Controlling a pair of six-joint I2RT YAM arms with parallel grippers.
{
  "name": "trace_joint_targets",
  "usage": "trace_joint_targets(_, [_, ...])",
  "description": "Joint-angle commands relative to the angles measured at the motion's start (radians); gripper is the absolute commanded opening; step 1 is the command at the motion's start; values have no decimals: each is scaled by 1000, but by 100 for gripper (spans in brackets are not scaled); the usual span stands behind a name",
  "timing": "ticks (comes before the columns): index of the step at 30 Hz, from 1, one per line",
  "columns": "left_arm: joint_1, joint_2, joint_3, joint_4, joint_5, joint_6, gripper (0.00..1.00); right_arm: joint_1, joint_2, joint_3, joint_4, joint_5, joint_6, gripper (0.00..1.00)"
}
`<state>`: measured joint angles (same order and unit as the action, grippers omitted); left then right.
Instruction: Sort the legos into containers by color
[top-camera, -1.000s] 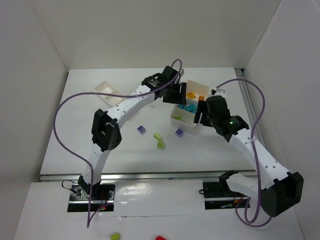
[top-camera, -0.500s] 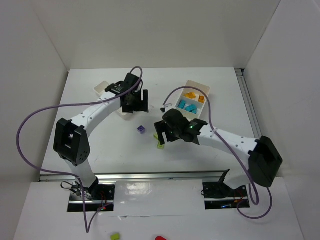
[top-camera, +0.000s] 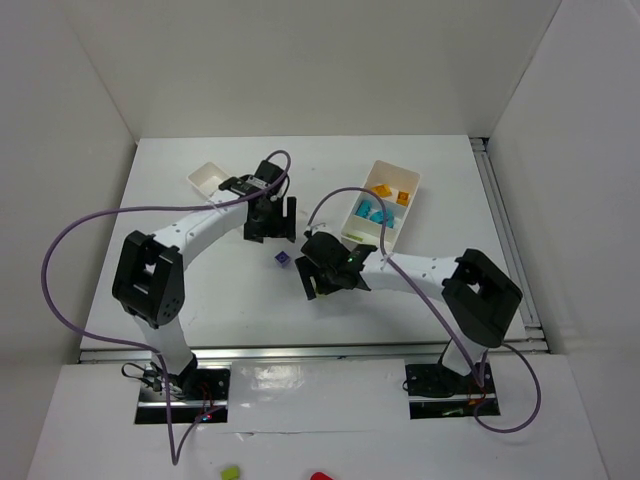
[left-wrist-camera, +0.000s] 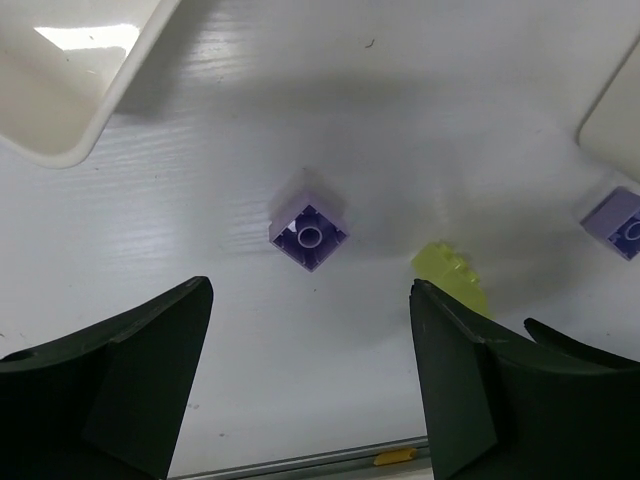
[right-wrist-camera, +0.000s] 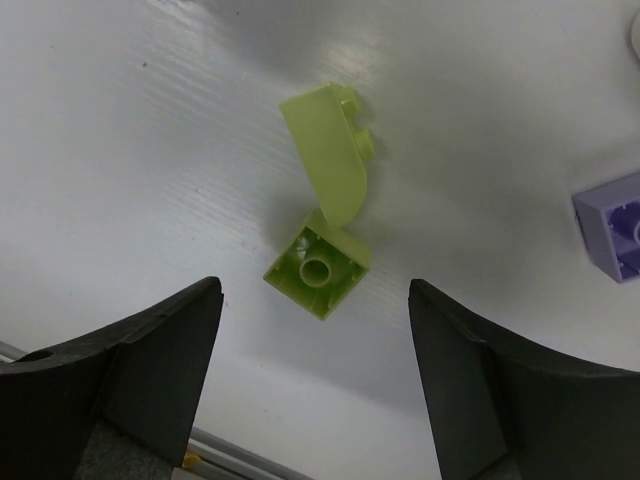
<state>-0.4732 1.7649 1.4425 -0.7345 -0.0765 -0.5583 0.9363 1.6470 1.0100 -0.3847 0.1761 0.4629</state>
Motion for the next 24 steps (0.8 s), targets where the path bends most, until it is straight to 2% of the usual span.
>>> trace_joint_targets(1, [4, 18, -31, -2, -6, -26, 89, 10, 23, 21, 93, 26, 19, 82])
trace_joint_targets(6, [4, 18, -40, -2, -6, -26, 88, 10, 91, 25, 129, 22, 8, 70])
trace_joint_targets(7, [4, 18, -40, -2, -6, -26, 88, 10, 100, 41, 129, 22, 8, 63])
trace_joint_targets(12, [4, 27, -40, -2, -6, -26, 88, 10, 114, 55, 104, 22, 8, 58])
trace_joint_targets(15, [4, 47, -40, -2, 3, -26, 88, 10, 114, 55, 78, 34, 8, 44])
trace_joint_targets(16, [4, 47, -40, -2, 12, -26, 88, 10, 93, 68, 66, 58, 8, 36])
trace_joint_targets(22, [4, 68, -50, 18, 32, -26, 86, 21, -64, 144, -72, 235, -1, 34])
trace_joint_targets(24, [-5, 68, -50, 27, 32, -26, 86, -11, -104, 159, -120, 281, -10, 34])
